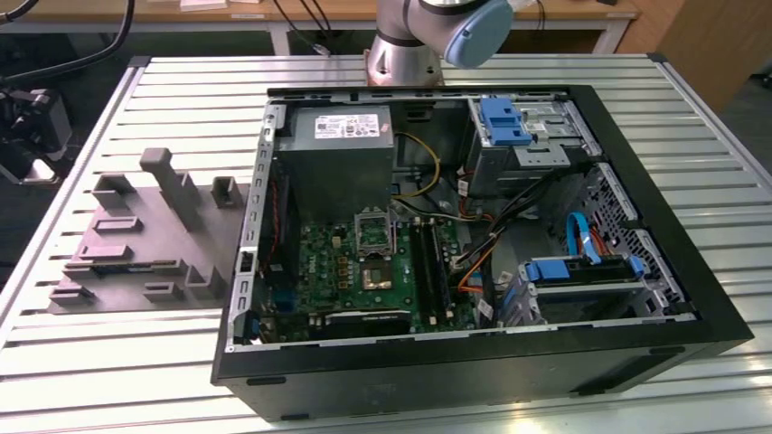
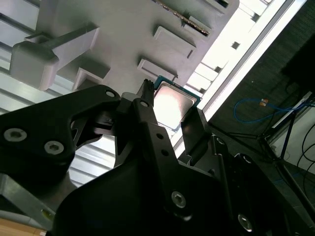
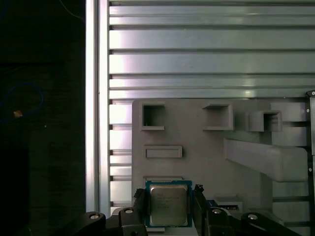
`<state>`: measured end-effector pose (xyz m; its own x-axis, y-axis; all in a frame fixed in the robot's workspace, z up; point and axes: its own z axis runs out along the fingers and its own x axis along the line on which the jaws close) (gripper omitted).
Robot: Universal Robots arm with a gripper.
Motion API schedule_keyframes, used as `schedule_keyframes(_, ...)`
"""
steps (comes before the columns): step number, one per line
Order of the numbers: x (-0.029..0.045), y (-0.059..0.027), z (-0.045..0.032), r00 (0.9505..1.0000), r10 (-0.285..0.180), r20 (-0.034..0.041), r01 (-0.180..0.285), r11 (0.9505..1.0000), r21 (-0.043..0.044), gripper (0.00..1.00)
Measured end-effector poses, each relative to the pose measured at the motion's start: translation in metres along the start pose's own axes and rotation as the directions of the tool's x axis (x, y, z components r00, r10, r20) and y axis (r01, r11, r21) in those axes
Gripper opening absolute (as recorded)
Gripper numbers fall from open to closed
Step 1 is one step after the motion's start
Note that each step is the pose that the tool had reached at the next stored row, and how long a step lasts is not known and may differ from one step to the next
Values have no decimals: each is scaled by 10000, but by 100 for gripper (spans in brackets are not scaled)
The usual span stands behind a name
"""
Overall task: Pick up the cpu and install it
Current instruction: 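Pick up the cpu and move it towards the insertion slot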
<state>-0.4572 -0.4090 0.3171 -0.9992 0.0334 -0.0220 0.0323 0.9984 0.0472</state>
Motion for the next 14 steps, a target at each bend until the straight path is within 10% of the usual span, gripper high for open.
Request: schedule_keyframes(14, -1, 3, -59, 10000, 0, -2, 0, 10000, 1, 47)
